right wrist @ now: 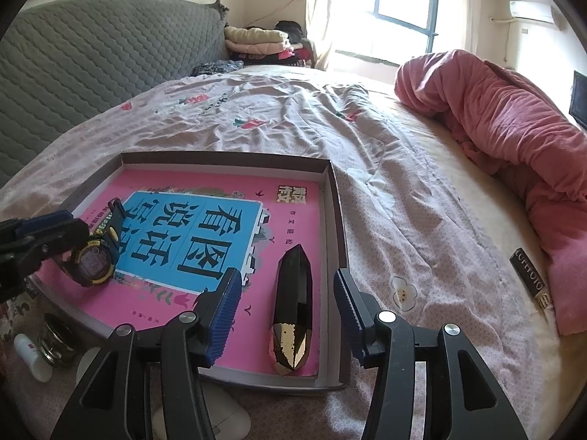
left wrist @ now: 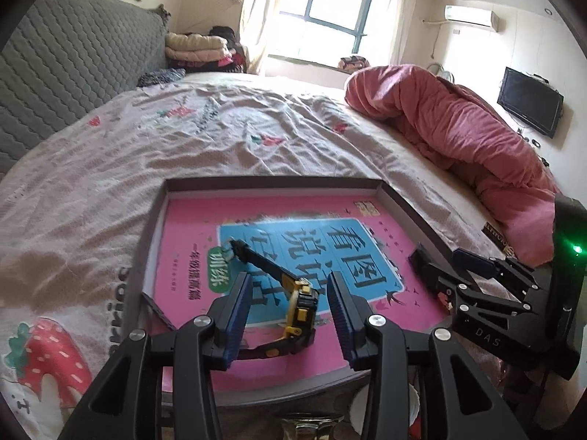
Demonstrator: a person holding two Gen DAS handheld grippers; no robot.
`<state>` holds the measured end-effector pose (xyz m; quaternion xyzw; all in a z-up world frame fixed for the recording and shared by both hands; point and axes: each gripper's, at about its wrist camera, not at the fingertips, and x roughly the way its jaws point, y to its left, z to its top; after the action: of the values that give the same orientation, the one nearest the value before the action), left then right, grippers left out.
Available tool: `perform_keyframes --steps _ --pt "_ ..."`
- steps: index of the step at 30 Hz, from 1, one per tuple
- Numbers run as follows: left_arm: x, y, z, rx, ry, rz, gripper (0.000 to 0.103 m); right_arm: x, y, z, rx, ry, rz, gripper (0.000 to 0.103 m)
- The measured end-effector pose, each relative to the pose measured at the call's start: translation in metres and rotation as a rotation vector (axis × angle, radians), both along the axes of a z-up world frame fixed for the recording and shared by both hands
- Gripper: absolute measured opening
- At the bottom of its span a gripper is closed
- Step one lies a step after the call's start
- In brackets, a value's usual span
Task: Organize rigid objects
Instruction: 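Lower the watch into the box and open the left tool, then withdraw both open tools from the box back toward the remaining objects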
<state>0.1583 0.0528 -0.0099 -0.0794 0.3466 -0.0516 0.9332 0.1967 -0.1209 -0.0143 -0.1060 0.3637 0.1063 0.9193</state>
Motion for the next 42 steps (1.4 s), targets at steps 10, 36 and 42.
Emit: perform_keyframes --steps 10,36,42 --pt "-0.02 0.007 0.016 0.033 -0.044 0.056 0.045 -0.003 -0.002 0.004 0.011 -0.018 0.009 0.061" --pt "-0.052 -0.006 0.032 0.04 -0.02 0.138 0.046 -0.014 -0.023 0.03 0.097 -0.065 0.006 0.064" --pt "-0.058 -0.003 0.039 0.041 -0.029 0.154 0.046 -0.024 -0.027 0.037 0.101 -0.099 0.023 0.069"
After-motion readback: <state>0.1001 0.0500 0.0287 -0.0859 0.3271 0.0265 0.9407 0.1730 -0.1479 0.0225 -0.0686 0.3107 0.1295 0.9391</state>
